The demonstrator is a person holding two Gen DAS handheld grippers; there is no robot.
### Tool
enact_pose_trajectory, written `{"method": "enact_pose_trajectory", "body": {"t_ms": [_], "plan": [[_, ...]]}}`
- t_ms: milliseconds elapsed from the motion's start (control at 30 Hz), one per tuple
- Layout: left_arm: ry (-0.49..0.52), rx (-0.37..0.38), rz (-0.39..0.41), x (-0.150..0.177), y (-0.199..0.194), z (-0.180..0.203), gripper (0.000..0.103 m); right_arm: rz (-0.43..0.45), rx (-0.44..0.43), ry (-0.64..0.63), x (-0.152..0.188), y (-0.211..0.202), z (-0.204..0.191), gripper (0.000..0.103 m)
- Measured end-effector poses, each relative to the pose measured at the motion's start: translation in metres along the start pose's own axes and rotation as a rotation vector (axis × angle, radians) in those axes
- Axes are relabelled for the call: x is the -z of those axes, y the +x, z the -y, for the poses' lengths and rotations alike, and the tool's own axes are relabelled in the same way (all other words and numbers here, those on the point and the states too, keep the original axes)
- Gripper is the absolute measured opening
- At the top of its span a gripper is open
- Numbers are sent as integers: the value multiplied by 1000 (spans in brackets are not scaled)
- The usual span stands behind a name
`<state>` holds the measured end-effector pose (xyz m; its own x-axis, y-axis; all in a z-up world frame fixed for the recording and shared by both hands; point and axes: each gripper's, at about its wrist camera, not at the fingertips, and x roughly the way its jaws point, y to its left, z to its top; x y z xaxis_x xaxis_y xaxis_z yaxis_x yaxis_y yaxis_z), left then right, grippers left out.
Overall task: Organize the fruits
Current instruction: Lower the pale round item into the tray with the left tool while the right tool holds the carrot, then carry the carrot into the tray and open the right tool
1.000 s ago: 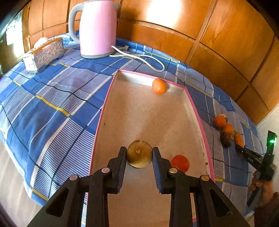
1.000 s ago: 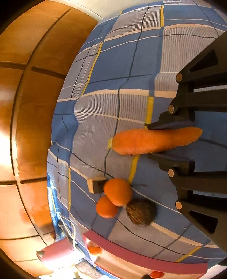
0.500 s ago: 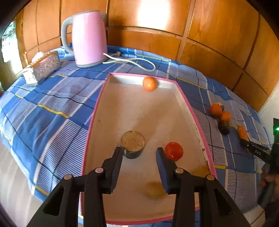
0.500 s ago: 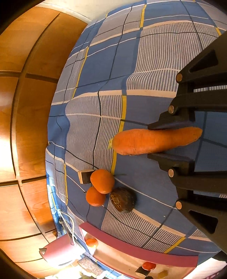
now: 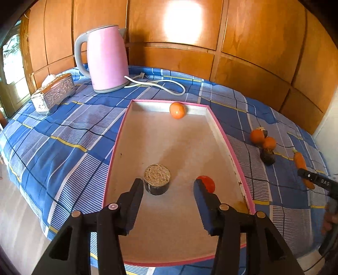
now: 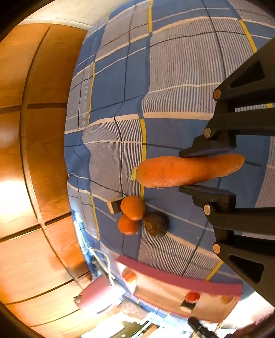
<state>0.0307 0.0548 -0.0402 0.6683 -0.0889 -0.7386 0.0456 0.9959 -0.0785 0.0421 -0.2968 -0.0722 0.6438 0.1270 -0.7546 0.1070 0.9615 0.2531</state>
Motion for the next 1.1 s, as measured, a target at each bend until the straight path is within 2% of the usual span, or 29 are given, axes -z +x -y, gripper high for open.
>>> {"method": "enact_pose_trajectory", "body": {"t_ms": [200,333,433,567,700,900,1000,1100], "plan": [[-4,-4,-2,1,1,0,51,6,-81,47,0,-10,-5,25],[-4,-6,0,1,1,-2,52,21,-124,25,-4,-19,-22,25],[-5,-10,2,1,1,-3,53,19,-170,-17,-7,-22,-42,25],[-9,-26,19,0,-2,-7,58,-6,-228,-112,-14,-16,-83,25],[-19,-33,29,0,-4,-11,58,-48,-306,-187,-22,-1,-130,25],[-34,-42,32,0,-4,-16,58,-83,-348,-263,-28,20,-184,25],[-37,-45,30,1,-4,-18,58,-116,-362,-282,-24,34,-202,28],[-40,-48,30,1,-4,-20,58,-111,-382,-296,-18,35,-210,30]]}}
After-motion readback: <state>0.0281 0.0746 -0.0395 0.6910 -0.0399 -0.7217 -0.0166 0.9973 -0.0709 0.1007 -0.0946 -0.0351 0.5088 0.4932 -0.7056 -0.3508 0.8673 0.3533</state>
